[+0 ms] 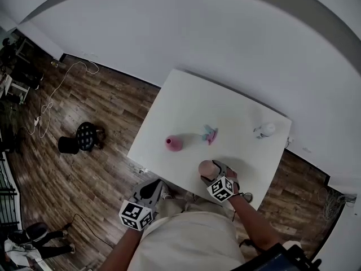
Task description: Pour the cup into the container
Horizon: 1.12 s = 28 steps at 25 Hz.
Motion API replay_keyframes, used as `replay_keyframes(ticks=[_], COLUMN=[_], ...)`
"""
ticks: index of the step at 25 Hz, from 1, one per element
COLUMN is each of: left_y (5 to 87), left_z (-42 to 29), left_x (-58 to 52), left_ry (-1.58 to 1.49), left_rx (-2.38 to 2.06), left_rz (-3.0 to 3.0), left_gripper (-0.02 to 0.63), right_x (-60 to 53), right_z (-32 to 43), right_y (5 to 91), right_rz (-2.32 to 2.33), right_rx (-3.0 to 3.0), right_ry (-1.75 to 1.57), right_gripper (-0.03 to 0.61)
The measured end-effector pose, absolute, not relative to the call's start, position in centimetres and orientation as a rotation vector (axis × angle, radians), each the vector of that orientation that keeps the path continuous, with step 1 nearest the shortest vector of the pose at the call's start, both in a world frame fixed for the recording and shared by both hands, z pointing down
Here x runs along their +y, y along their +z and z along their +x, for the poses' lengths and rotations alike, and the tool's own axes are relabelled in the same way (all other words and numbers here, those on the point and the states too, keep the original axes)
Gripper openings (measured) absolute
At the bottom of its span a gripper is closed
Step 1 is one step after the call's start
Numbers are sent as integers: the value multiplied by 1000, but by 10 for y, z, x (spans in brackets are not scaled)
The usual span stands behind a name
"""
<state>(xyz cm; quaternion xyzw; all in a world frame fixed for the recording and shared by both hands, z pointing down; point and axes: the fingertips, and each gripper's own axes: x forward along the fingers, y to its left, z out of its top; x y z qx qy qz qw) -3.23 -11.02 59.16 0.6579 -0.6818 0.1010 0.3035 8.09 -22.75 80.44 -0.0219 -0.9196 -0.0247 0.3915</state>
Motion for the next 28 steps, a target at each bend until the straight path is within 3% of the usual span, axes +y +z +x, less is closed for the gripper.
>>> replay_keyframes(ticks=[28], left_y=[590], left_z=[-52], left_x=[-105], left_ry=[254], left_rx=[-1861], left_rz=[1689], left_gripper=[11], right_x=[-234], right_z=[69], right_y=[797], right_rz=[41], right_rx=[-2345], right_ry=[27], right_gripper=[360])
